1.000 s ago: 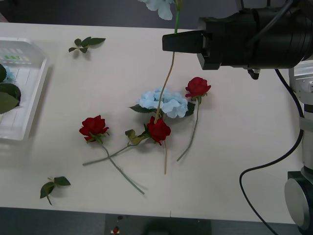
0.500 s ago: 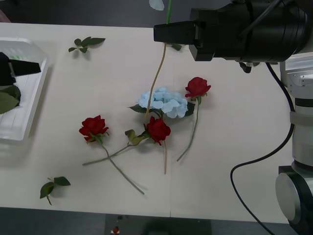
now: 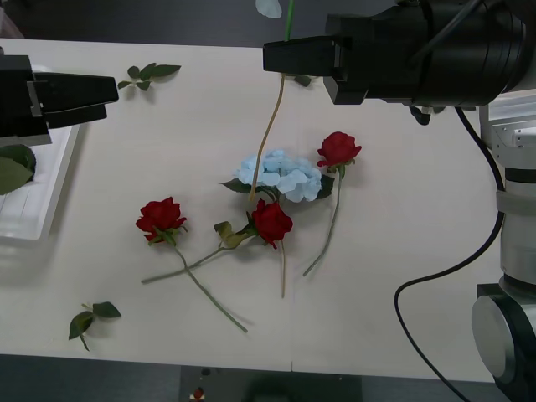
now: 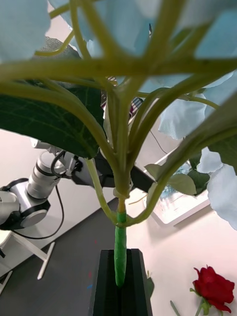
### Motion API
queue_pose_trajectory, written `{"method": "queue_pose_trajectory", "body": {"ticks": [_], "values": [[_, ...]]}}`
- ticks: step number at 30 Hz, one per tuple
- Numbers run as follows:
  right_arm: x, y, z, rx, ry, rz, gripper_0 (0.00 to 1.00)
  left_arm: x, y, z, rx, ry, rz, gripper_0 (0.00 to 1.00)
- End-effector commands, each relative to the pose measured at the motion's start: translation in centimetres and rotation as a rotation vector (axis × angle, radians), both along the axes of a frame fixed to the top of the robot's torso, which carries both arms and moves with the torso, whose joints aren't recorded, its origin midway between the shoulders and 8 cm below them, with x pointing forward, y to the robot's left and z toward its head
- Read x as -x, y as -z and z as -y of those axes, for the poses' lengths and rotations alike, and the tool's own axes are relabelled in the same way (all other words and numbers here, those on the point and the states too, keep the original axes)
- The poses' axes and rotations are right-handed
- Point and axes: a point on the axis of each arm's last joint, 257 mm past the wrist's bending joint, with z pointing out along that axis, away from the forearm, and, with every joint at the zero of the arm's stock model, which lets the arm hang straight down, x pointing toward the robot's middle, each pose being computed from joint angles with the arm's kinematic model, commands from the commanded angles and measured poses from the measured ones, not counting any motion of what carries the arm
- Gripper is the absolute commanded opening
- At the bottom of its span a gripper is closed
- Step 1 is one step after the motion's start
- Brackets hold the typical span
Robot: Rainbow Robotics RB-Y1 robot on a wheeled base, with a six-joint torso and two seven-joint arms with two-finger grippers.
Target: Put the red flowers into the right box and the blue flowers into the left box
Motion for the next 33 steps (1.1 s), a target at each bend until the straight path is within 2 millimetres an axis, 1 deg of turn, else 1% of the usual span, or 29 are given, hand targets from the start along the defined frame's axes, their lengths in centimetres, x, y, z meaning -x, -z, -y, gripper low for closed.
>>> {"method": "queue_pose_trajectory", "body": {"ticks": [1,3,6,15,19,20,25,29,30,32,33], "values": [[0.8,-1.7,-0.5,-0.018,-0.018,0.065,0.00,0.9,-1.4,3.9,0.008,0.107,0.116,1.00],[0.8,-1.7,-0.5,-0.018,-0.018,0.065,0.00,0.9,-1.2,5.4,0.029,0.129,0.127,1.00],[0.8,-1.7,-0.5,-0.018,-0.018,0.065,0.00,0.7,-0.7,7.3,0.033,0.150,0.139,1.00],[0.8,-1.7,-0.5,-0.018,-0.018,0.065,0.00,1.2,1.0,11.4,0.029,0.215,0.143,1.00],[0.8,-1.7,-0.5,-0.018,-0.018,0.065,0.00,2.2,1.8,13.4,0.030,0.262,0.126,1.00],[0.8,-1.7,-0.5,-0.018,-0.018,0.065,0.00,2.3,2.0,13.6,0.029,0.268,0.122,1.00],[0.8,-1.7,-0.5,-0.018,-0.018,0.065,0.00,4.1,2.5,15.9,0.032,0.321,0.124,1.00],[0.8,-1.7,-0.5,-0.018,-0.018,0.065,0.00,4.8,2.7,16.9,0.034,0.339,0.129,1.00],[0.8,-1.7,-0.5,-0.018,-0.018,0.065,0.00,4.7,2.9,17.1,0.032,0.337,0.131,0.95],[0.8,-1.7,-0.5,-0.018,-0.018,0.065,0.00,4.5,3.1,17.4,0.029,0.331,0.139,0.77],[0.8,-1.7,-0.5,-0.018,-0.018,0.065,0.00,4.6,3.1,17.6,0.026,0.331,0.143,0.71]]}}
